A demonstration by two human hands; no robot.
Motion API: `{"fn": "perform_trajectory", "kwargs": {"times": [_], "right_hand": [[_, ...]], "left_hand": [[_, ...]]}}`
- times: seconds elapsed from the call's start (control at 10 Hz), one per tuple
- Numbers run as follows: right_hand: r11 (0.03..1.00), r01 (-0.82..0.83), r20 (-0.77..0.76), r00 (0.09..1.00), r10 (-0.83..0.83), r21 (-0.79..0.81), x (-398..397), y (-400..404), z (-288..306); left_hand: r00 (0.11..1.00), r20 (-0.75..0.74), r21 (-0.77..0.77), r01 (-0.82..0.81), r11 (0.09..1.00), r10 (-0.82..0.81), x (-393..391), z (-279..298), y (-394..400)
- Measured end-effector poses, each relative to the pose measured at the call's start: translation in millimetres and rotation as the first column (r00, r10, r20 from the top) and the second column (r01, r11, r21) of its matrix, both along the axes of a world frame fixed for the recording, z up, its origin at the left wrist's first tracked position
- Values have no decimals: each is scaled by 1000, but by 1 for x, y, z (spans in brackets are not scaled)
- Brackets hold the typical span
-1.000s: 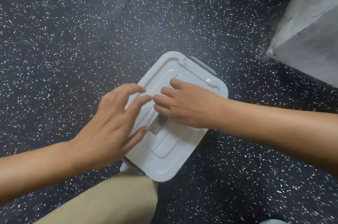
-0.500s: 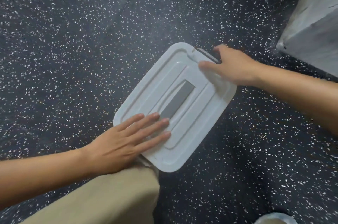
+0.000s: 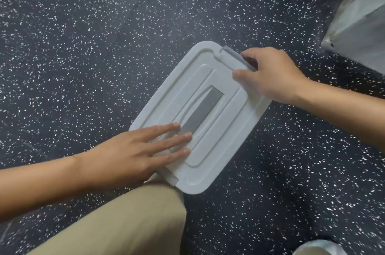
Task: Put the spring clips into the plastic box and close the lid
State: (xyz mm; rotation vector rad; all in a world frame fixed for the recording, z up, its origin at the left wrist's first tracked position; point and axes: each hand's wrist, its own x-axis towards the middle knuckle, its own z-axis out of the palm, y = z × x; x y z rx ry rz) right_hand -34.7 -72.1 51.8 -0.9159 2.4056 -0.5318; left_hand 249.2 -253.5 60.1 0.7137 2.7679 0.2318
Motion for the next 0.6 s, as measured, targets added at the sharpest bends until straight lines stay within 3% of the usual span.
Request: {"fn": "perform_trajectory", "kwargs": {"times": [0.2,0.3,0.4,0.6], "right_hand": [[996,32,-136,990,-43,-85,7,4,-10],[988,36,-62,997,-45,-150,5,6,-11],[981,58,101,994,-40,-183,1,13,-13],[982,163,335,934,-121,-100,-5,68,-35]], "left_hand": [[999,39,-15,2,1000,-1,-6,3,2],[999,54,15,0,1000,0,-23,8,3],[985,138,133,-121,984,103,-49,16,13],[987,35,199,-162,967,158,-100,0,56]]}}
